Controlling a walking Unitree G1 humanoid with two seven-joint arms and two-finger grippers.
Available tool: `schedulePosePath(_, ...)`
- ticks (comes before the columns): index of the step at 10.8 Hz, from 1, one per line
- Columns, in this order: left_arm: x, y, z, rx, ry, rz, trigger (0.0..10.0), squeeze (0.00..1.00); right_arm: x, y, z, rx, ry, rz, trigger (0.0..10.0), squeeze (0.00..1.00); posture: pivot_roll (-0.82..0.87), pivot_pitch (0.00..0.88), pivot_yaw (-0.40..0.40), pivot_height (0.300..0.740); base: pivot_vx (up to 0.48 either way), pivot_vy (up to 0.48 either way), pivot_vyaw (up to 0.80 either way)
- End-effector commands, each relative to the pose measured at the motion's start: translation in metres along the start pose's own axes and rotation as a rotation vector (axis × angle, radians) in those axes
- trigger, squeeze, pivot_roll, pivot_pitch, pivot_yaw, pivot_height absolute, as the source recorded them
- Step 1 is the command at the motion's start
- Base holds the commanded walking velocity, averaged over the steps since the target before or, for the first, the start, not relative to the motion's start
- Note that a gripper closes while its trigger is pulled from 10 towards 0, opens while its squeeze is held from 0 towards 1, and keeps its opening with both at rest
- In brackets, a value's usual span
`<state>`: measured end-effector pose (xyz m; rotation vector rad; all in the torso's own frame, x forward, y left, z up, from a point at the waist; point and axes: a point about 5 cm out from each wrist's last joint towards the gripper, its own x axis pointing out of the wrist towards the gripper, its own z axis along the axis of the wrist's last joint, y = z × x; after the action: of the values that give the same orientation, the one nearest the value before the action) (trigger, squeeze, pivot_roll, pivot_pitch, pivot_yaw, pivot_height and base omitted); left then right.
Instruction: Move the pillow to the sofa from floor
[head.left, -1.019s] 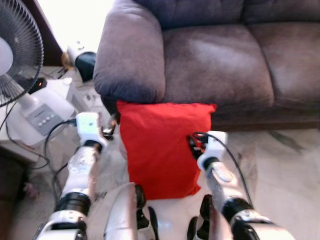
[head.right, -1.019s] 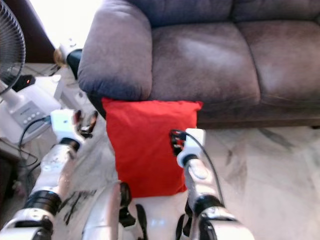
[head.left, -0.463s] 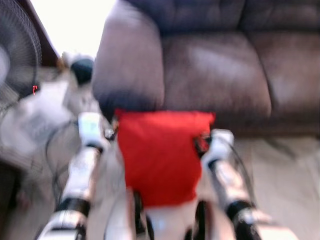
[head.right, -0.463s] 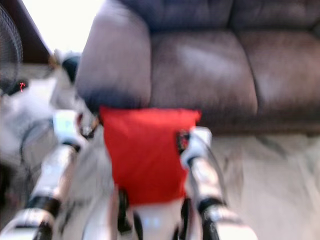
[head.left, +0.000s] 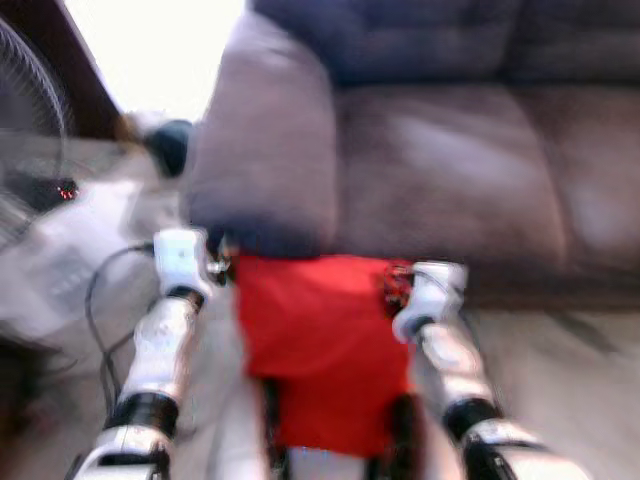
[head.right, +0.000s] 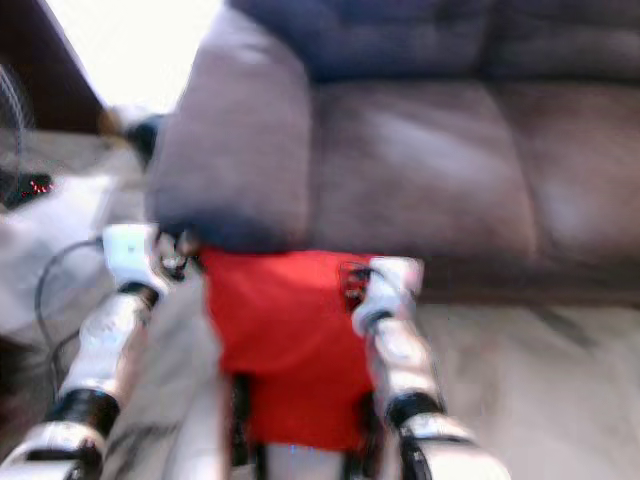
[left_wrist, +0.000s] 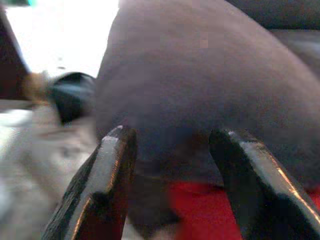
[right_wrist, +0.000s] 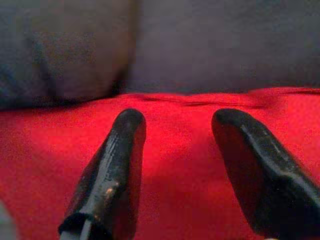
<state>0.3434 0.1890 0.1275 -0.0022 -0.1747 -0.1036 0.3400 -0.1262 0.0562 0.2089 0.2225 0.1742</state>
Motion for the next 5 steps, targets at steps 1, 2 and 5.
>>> schedulePosePath(1,-0.0026,-0.0066,-0.0052,0.004,0.020,-0.020,10.0,0.00,-0.0067,-0.0130,-0.0090,0.003,0.031,-0.039,10.0,0.00,0.17,0.220,0.030,0.597,0.000,0.000,0.00)
schedulePosePath(2,-0.0031,-0.0065,-0.0055,0.002,0.020,-0.019,10.0,0.00,-0.0069,-0.0132,-0.0097,0.000,0.035,-0.041,10.0,0.00,0.17,0.221,0.029,0.597,0.000,0.000,0.00)
schedulePosePath(5,-0.0043,-0.0040,-0.0064,0.002,0.025,-0.013,10.0,0.00,-0.0076,-0.0189,-0.0095,0.008,0.041,-0.085,10.0,0.00,0.17,0.227,0.027,0.597,0.000,0.000,0.00)
